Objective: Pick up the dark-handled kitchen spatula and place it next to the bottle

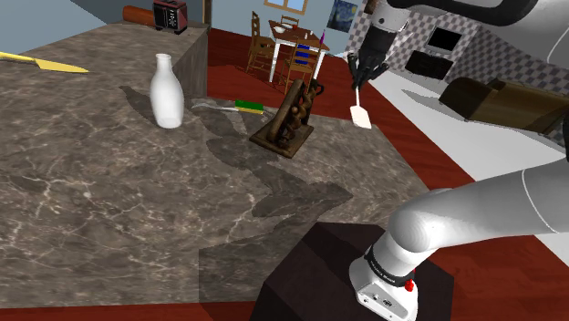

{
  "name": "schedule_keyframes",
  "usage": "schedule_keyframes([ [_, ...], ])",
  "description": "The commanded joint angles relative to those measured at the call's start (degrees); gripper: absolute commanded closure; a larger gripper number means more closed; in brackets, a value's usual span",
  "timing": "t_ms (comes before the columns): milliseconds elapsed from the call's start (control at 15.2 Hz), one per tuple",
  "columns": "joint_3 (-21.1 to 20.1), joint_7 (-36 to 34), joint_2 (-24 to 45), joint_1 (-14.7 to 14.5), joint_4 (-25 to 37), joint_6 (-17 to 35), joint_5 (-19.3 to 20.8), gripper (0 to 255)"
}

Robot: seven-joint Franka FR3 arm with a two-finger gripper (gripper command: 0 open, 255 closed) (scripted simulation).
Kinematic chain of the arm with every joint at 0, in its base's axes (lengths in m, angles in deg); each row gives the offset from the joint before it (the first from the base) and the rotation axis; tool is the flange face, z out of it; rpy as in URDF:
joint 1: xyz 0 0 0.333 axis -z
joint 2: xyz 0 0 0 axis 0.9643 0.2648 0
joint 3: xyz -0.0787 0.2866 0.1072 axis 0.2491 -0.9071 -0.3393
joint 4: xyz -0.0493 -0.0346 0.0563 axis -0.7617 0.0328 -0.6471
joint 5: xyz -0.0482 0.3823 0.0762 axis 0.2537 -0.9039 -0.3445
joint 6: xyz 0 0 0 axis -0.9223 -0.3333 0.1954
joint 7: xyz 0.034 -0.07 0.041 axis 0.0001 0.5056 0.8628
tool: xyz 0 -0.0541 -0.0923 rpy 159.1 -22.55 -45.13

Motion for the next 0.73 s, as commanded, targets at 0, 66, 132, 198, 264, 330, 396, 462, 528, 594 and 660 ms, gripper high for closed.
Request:
schedule_keyframes([
  [0, 0.0, 0.1, 0.6, 0.0, 2.1, -1.5, 0.0, 255],
  [66, 0.0, 0.1, 0.7, 0.0, 2.6, -1.9, -0.1, 255],
  [132, -1.0, -1.1, 1.7, -0.4, 3.4, -1.8, -0.5, 255],
  [198, -1.9, -2.4, 2.6, -0.8, 4.1, -1.6, -0.9, 255],
  [264, -2.8, -3.6, 3.7, -1.2, 5.0, -1.5, -1.2, 255],
  [330, -3.7, -4.9, 4.8, -1.6, 5.9, -1.3, -1.6, 255],
  [396, -4.7, -6.1, 5.9, -1.9, 6.9, -1.2, -1.9, 255],
  [462, -5.6, -7.3, 7.1, -2.3, 7.9, -1.1, -2.1, 255],
  [528, -6.4, -8.5, 8.3, -2.7, 9.0, -1.0, -2.3, 255],
  [594, -7.3, -9.8, 9.6, -3.0, 10.2, -1.0, -2.5, 255],
  [660, -8.2, -11.0, 10.9, -3.4, 11.5, -0.9, -2.7, 255],
])
